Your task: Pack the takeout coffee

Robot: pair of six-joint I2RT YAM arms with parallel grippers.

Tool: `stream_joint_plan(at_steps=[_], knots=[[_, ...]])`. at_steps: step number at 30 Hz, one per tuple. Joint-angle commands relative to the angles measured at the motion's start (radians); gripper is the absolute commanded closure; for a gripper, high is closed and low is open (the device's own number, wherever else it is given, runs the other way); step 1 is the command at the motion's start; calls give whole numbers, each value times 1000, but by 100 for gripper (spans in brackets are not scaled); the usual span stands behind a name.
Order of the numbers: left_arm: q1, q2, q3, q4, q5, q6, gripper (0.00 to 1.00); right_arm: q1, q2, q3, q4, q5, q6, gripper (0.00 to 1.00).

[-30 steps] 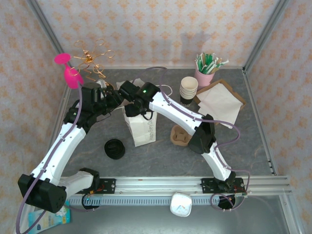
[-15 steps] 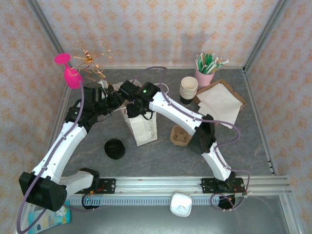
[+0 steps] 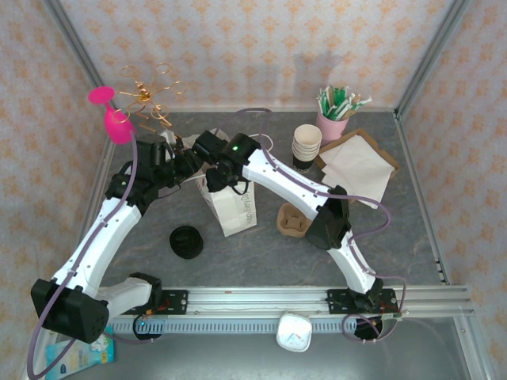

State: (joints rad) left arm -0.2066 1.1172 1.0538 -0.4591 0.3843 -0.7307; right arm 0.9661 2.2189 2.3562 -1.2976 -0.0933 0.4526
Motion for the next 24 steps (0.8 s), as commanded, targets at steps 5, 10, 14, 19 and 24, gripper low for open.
stream_joint_plan(at_steps=[5,10,14,19,24], knots=[[3,12,24,-37,-18,35,59,-1,-48,-1,-11,37,5,38],[2,15,26,-45,-26,44,60,-1,-55,0,-10,36,2,40],[-3,17,27,-47,-31,45,60,-3,-60,-1,-10,35,0,43],[-2,23,31,-58,-43,53,60,-4,-66,-1,-10,32,-2,45],[-4,20,40,-68,-52,59,60,-14,-65,5,-10,22,-3,48]])
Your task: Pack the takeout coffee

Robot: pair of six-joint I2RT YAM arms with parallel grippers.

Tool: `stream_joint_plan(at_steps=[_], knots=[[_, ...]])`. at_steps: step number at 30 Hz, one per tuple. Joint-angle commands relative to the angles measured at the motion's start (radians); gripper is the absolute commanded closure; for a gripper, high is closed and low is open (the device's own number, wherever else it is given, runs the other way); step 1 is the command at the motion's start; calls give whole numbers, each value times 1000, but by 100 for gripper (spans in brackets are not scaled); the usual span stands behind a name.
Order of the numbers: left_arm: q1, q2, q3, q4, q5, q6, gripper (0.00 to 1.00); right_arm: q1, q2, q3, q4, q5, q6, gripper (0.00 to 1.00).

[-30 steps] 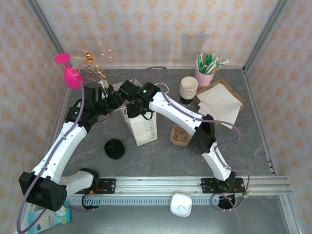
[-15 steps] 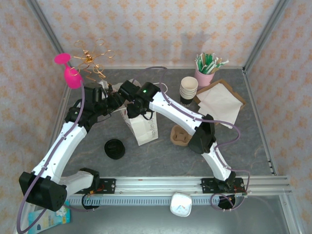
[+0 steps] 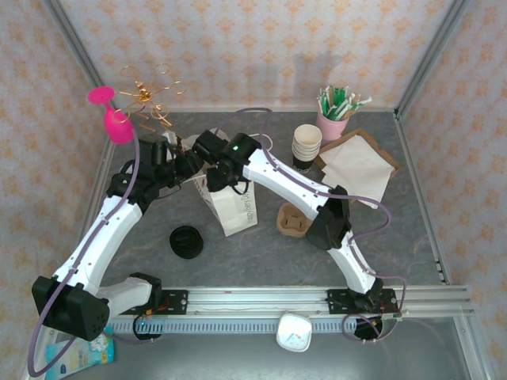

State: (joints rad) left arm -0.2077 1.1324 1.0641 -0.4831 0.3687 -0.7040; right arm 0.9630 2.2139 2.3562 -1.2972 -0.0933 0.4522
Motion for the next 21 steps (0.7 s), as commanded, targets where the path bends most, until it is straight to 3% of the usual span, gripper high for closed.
stream_joint_plan(at_steps=[1,12,21], knots=[[-2,6,32,-46,-35,33,60,-11,-62,8,-10,18,-3,49],[-41,35,78,-63,-57,53,62,-15,-70,54,-11,1,6,53],[-41,35,110,-92,-90,55,52,-16,-99,101,-10,-19,16,52]])
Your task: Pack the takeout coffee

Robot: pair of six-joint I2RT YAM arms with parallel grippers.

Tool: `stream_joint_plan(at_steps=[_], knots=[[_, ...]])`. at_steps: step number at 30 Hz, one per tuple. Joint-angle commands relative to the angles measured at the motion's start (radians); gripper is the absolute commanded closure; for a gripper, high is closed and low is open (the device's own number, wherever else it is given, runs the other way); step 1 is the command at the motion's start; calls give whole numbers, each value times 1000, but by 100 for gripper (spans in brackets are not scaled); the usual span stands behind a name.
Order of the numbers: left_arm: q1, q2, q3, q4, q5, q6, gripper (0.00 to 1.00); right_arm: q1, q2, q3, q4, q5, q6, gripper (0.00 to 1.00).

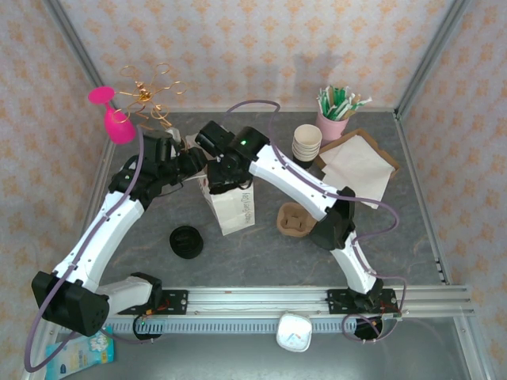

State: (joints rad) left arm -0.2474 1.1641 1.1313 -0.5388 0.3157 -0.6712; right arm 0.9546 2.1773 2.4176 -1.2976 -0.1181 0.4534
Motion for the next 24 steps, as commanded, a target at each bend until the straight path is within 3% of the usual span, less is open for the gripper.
stream_joint_plan(at_steps=[1,24], knots=[[-1,0,47,-40,-44,22,52,-6,-68,39,-9,9,15,52],[-3,-59,149,-113,-65,25,42,-29,-224,87,57,-8,-27,47]])
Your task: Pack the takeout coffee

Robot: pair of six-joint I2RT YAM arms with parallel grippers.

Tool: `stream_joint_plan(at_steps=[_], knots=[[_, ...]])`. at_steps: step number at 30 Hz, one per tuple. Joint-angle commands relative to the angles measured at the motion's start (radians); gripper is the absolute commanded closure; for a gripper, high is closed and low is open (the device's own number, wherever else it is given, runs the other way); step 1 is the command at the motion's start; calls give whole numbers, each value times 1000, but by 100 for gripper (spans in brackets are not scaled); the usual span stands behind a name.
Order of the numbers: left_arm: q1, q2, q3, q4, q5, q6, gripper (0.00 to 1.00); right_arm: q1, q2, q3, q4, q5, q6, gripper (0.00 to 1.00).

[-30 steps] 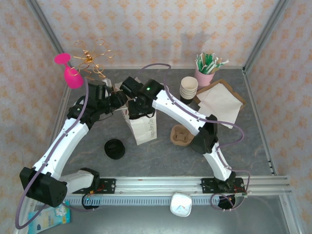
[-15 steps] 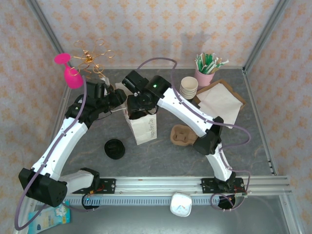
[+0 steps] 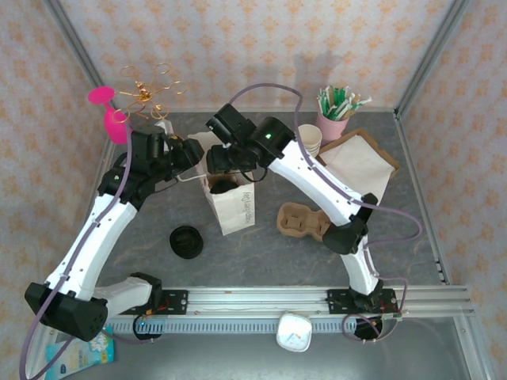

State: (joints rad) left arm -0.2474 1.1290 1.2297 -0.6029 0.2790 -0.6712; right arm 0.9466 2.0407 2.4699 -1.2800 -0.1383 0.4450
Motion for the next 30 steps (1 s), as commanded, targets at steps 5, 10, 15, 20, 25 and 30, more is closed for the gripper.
stream_joint_plan(at_steps=[5,10,15,20,25,30], knots=[[-3,-35,114,-63,-26,37,41,-120,-188,-7,116,20,-37,46],[-7,-49,162,-25,-25,51,41,-320,-297,-165,191,69,-67,44],[-67,9,232,53,-43,79,41,-548,-308,-270,211,95,-129,41],[-125,98,284,108,-57,151,41,-701,-273,-374,254,131,-177,41],[-147,160,307,160,-70,193,41,-785,-209,-442,365,96,-204,44],[-150,219,336,169,-80,220,41,-831,-50,-359,383,33,-197,44]])
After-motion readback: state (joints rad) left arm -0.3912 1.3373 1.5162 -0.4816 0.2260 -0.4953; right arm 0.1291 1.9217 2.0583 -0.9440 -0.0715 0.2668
